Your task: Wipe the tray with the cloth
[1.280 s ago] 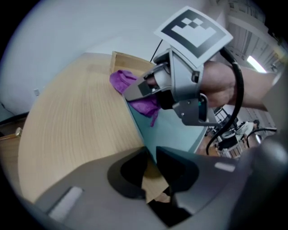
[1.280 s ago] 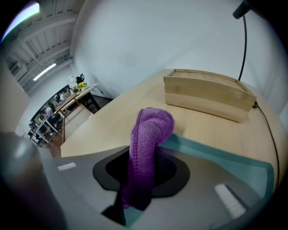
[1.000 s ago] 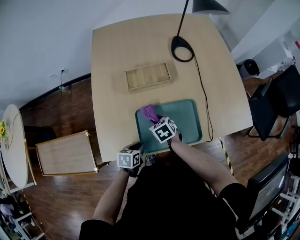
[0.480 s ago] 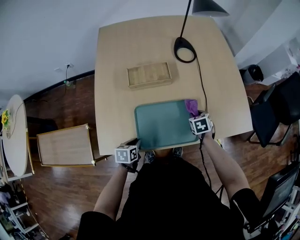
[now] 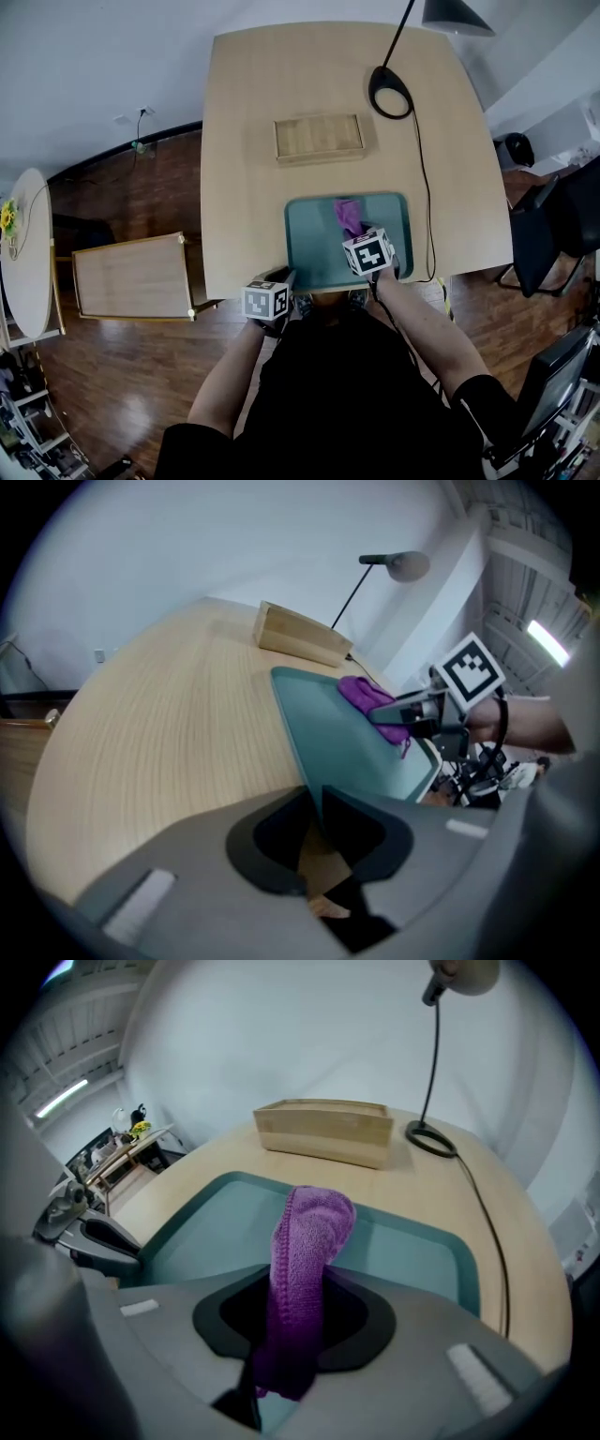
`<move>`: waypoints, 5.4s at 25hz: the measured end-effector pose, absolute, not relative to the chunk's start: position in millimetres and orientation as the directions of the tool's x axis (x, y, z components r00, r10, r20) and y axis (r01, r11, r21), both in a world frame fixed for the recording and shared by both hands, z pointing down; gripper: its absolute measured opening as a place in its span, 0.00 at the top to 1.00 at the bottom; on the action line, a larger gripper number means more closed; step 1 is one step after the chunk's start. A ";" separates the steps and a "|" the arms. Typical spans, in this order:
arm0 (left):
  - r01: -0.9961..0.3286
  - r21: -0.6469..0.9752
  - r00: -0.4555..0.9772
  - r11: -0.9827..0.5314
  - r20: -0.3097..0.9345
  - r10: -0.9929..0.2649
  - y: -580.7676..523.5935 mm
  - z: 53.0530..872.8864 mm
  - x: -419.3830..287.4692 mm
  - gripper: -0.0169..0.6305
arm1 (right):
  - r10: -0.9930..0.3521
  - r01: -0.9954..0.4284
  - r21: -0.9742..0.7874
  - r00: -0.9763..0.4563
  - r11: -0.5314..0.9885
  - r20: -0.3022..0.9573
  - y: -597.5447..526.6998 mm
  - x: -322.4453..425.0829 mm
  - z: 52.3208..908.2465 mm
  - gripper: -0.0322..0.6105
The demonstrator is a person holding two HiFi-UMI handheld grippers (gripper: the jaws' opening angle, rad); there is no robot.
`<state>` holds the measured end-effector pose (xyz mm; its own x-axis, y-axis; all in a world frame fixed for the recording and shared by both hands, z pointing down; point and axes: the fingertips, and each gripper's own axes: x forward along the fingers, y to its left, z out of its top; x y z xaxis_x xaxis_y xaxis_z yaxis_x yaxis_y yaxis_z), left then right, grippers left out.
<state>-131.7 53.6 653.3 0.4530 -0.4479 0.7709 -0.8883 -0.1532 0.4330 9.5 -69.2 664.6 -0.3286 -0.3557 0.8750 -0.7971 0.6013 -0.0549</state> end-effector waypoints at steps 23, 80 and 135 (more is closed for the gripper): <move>-0.864 0.470 0.501 -0.182 0.763 -0.408 55.9 653.7 -133.7 0.85 | -0.271 -0.677 -0.127 -0.450 0.725 0.851 -47.7 -95.3 638.6 0.78; -0.860 0.494 0.490 -0.124 0.735 -0.468 29.3 655.6 -83.2 0.86 | -0.386 -0.854 -0.040 -0.276 0.518 0.880 -63.3 133.6 657.4 0.78; -0.754 0.651 0.621 -0.084 0.667 -0.411 48.3 655.6 -74.7 0.86 | -0.315 -0.864 -0.110 -0.294 0.491 0.902 -19.7 152.4 659.2 0.78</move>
